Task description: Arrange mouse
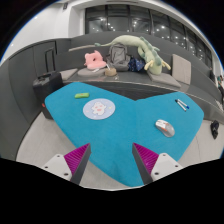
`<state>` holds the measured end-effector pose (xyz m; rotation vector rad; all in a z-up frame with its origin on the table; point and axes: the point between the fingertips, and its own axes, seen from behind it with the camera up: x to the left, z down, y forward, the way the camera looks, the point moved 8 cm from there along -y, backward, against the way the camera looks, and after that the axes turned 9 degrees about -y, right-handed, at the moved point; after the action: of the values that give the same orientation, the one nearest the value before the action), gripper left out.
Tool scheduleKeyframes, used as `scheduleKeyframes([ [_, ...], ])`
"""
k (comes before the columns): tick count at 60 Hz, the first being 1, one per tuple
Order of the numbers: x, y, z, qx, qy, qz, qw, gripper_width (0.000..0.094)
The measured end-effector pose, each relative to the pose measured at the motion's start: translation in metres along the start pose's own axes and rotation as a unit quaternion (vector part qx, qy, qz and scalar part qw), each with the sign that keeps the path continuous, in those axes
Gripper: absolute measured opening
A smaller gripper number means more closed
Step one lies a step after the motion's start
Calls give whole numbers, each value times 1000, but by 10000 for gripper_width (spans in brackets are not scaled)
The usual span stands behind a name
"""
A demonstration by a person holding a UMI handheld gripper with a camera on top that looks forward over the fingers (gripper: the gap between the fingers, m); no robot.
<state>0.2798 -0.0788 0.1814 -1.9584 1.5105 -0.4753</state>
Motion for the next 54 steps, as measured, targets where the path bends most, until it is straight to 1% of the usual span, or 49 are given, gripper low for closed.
scheduleKeyframes([
  [7,-19,7,4,-6,10,15,1000,855],
  [8,-37,4,11,-6,11,14,1000,853],
  [15,-75,10,24,-5,20,36,999,856],
  [16,-72,12,23,-5,22,43,999,855],
  [22,-120,9,39,-15,30,69,997,858],
  [28,-156,11,52,-14,37,96,995,858],
  [34,-186,14,65,-15,45,113,992,856],
  [39,-206,19,74,-20,53,120,991,856],
  [46,-222,27,81,-37,57,116,991,863],
  [54,-235,51,84,-52,57,113,991,862],
])
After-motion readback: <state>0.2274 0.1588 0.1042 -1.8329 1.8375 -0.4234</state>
